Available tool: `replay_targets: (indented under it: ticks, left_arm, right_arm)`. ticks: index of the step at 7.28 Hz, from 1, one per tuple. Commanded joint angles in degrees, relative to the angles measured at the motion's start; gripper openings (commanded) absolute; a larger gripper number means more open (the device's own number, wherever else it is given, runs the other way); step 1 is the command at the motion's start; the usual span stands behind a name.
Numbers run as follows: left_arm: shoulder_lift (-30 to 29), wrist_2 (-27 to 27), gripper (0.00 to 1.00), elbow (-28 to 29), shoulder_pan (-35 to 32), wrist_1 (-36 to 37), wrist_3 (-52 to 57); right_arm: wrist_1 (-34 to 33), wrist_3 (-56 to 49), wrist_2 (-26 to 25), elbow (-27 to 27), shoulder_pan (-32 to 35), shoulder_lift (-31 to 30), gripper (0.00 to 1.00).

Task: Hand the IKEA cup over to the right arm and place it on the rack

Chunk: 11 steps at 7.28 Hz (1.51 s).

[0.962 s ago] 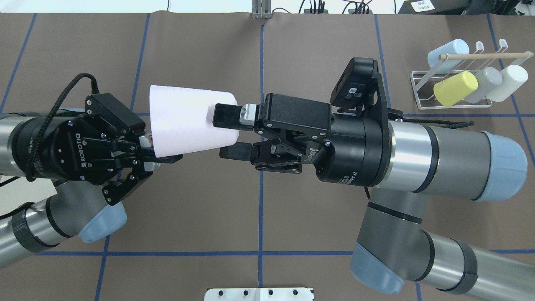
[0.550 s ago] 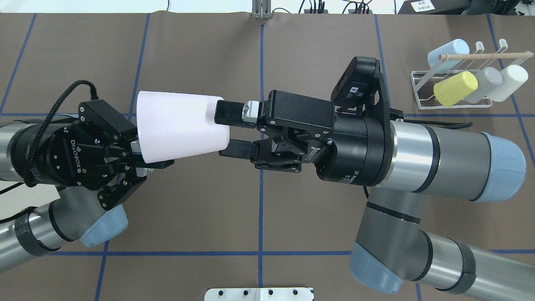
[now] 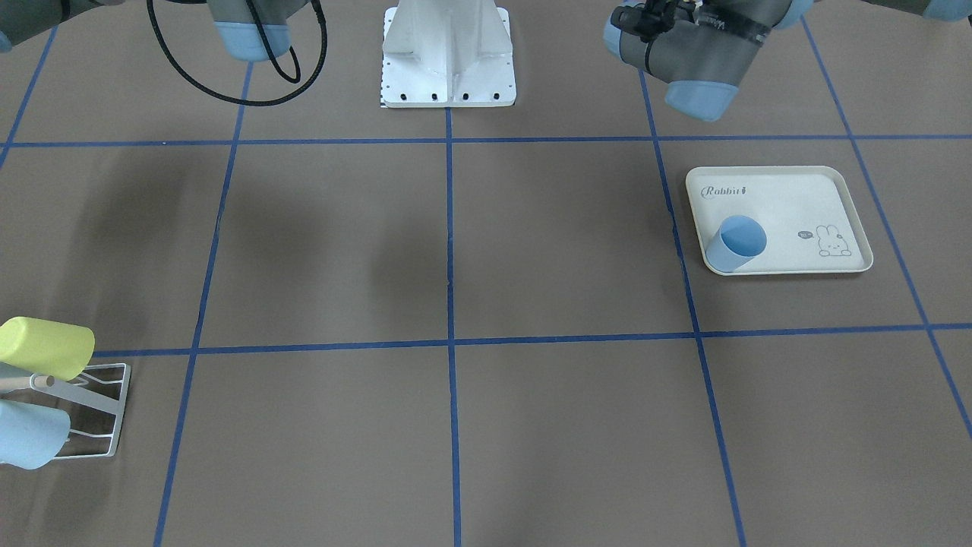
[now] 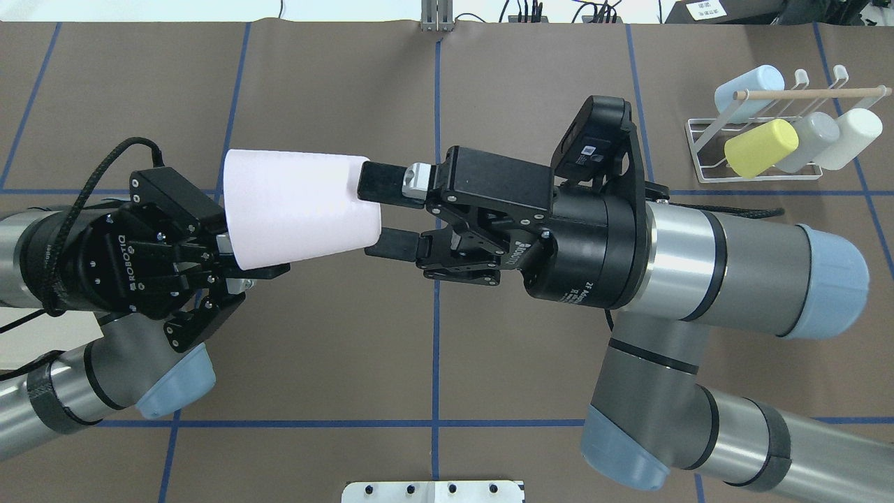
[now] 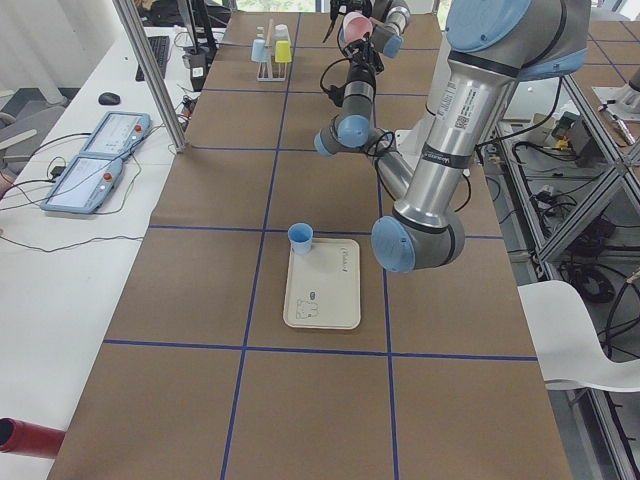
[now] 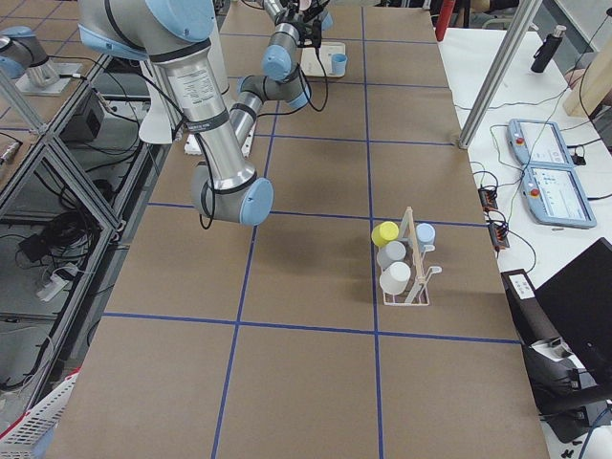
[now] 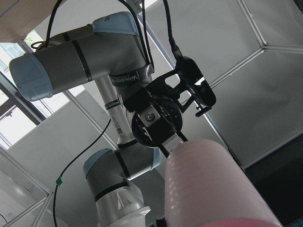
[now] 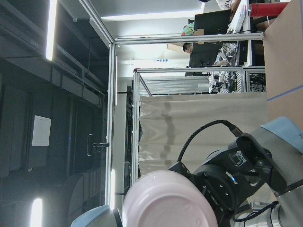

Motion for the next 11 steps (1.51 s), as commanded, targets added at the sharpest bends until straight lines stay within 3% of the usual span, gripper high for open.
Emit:
replay_targets:
  ticks: [1, 6, 11]
  left_arm:
    - [0.02, 0.28, 0.00, 0.21, 0.63, -0.01, 0.06]
    - [-0.06, 0.37, 0.00, 0.12, 0.81, -0.01, 0.06]
    - [-0.06, 0.37, 0.00, 0.21, 0.99, -0.01, 0.06]
  right_arm:
    - [-0.06, 0.03, -0.31, -0.06, -0.07, 0.58, 0.98]
    - [-0.06, 0.03, -0.93, -0.85, -0.07, 0.85, 0.96]
    - [-0.06, 0.03, -1.90, -0.85, -0.16, 1.11, 0.83]
